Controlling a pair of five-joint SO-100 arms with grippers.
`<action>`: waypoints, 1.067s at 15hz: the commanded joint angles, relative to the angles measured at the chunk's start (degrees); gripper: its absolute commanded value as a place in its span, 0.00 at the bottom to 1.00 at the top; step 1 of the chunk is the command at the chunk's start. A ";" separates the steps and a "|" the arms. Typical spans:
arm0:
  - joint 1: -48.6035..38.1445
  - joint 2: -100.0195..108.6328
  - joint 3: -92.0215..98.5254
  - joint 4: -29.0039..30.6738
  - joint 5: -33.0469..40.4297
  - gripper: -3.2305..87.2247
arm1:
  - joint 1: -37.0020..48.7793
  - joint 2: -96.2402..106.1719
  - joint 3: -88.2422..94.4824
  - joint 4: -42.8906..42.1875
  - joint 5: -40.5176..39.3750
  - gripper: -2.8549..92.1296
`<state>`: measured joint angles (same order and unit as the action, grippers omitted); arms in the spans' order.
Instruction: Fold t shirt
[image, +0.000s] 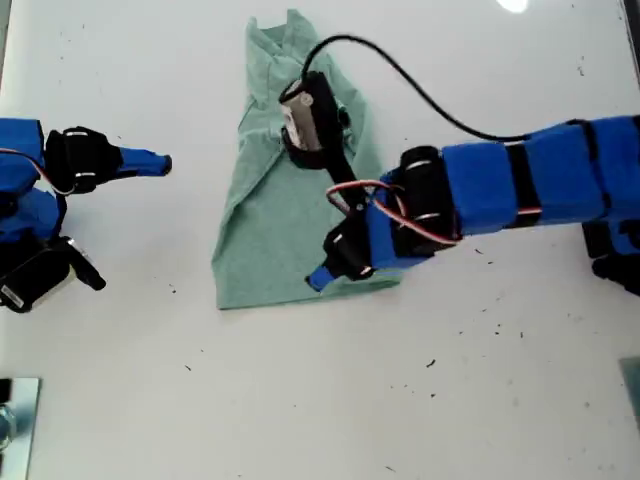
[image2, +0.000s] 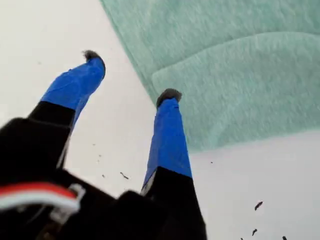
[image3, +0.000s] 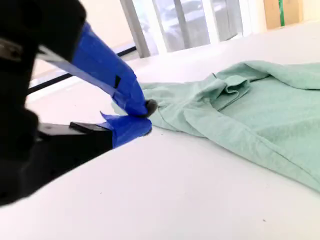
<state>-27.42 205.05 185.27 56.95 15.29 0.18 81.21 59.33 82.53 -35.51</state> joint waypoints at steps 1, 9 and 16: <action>0.88 0.35 0.79 0.62 0.44 0.03 | 3.78 20.13 9.84 4.31 -1.49 0.19; 0.79 0.35 0.79 0.62 0.44 0.03 | 21.27 82.53 95.54 -20.04 -2.81 0.06; 8.61 -10.11 -6.77 -0.09 -12.22 0.03 | 23.64 106.79 117.16 -18.37 0.26 0.06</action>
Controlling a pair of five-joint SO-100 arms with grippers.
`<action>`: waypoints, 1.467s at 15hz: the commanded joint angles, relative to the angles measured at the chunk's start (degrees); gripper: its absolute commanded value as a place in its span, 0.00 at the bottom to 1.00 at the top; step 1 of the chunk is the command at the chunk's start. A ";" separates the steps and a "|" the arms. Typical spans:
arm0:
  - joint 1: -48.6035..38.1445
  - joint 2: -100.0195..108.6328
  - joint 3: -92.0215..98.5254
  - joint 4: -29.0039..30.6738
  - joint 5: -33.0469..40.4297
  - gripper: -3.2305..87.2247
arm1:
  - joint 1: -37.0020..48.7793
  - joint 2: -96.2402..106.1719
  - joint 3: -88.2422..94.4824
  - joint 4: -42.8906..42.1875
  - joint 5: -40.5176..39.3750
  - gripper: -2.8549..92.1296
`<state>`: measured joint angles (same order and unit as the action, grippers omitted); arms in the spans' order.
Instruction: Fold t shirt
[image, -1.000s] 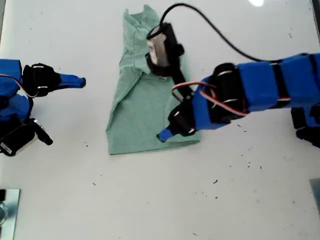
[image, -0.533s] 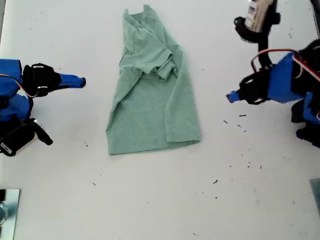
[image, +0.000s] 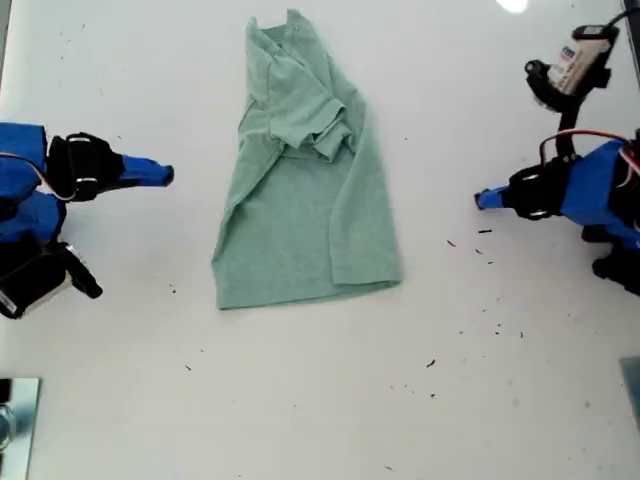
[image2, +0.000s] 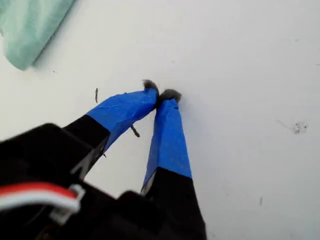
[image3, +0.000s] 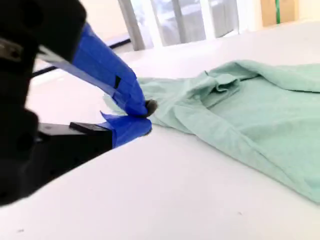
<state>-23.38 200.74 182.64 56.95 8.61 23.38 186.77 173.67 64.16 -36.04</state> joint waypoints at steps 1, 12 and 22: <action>8.53 -12.83 -10.90 0.09 -9.32 0.03 | 0.53 1.32 2.99 0.00 0.97 0.06; 21.62 -86.22 -94.92 34.01 -2.90 0.38 | 0.70 2.99 3.60 0.18 0.18 0.06; 17.67 -91.49 -88.68 33.22 0.09 0.36 | 0.44 9.23 4.57 3.96 0.18 0.06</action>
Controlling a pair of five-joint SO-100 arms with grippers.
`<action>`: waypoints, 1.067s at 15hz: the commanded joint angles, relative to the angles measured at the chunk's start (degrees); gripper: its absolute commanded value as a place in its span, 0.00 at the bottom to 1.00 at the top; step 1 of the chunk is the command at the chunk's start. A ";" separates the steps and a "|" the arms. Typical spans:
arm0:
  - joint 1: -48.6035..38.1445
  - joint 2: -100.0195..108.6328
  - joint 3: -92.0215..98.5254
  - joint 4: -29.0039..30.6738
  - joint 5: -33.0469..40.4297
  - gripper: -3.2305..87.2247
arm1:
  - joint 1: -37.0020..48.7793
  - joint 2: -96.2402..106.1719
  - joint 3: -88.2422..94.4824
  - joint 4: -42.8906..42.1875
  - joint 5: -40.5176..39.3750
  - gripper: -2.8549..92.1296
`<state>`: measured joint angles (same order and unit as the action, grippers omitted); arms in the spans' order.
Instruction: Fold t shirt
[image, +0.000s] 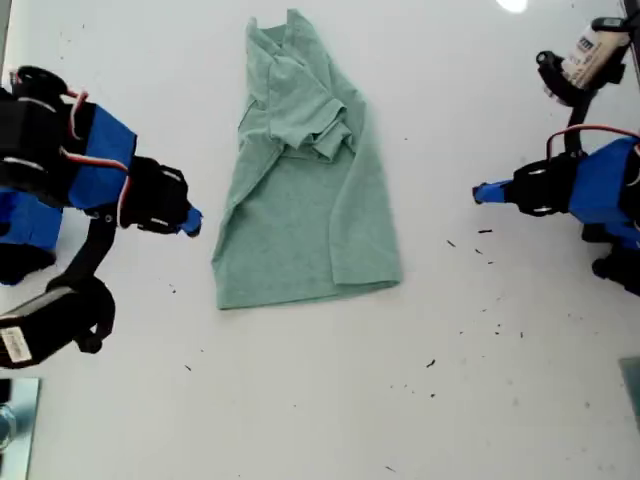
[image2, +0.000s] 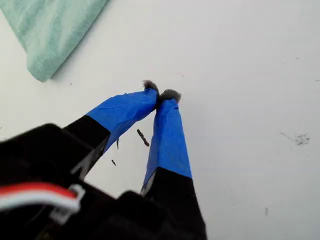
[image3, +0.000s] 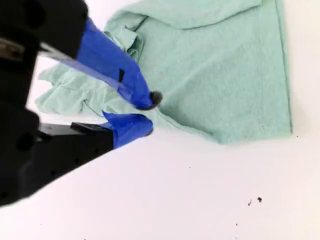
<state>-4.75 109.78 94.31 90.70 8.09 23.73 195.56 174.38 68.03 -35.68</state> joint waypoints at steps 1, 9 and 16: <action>-0.79 -2.46 0.09 -0.53 0.62 0.37 | 0.09 0.44 3.87 0.09 -0.18 0.06; -1.14 -11.78 22.50 -24.52 0.79 0.33 | -0.79 1.23 3.96 0.79 0.09 0.06; -5.54 3.52 10.90 -10.72 0.09 0.03 | -0.62 1.58 3.96 0.97 0.00 0.06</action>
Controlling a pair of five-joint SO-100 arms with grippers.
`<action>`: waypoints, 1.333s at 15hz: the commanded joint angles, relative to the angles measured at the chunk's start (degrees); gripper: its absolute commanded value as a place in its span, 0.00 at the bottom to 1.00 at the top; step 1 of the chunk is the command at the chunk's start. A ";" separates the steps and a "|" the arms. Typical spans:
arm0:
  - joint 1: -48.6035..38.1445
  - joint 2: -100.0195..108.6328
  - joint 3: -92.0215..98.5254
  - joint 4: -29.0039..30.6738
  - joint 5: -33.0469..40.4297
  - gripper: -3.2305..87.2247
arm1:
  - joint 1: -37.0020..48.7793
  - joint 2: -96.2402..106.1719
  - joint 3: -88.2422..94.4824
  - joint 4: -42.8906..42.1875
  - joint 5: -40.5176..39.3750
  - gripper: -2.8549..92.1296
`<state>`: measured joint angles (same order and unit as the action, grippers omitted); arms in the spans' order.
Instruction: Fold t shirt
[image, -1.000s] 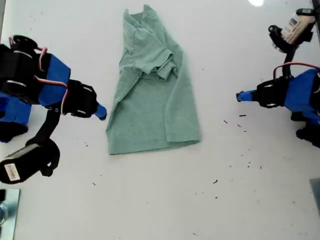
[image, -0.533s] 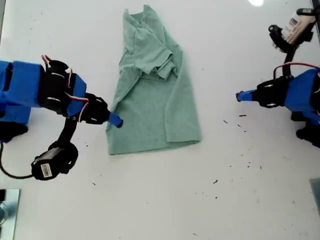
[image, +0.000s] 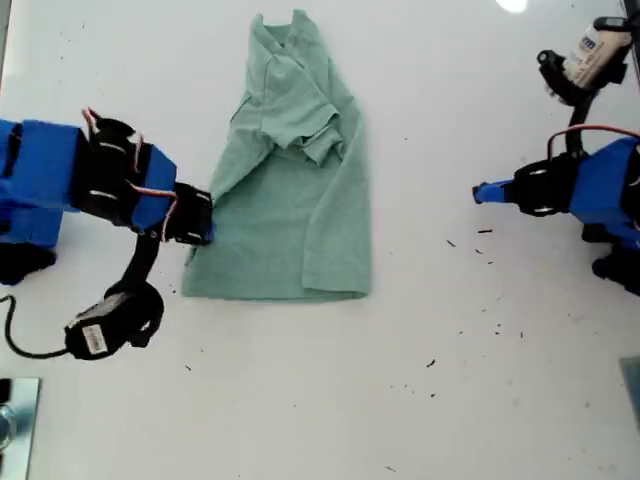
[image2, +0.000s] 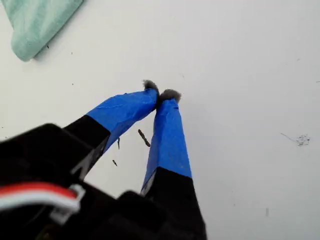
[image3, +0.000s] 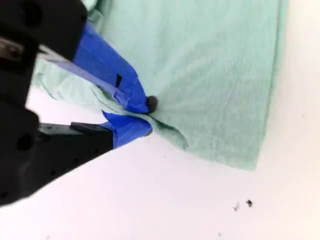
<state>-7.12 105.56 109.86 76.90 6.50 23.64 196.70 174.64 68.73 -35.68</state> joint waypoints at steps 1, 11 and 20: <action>-5.54 10.11 -5.10 3.96 3.43 0.03 | -0.44 0.53 3.69 0.26 -0.09 0.06; 1.23 -37.35 -60.73 -7.47 13.18 0.04 | -0.26 0.70 3.69 0.53 0.09 0.06; -10.20 -15.82 -46.41 -5.19 18.63 0.29 | -0.62 0.88 3.69 0.88 0.44 0.06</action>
<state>-14.41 75.32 57.83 69.08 25.05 23.64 196.88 174.64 69.35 -35.68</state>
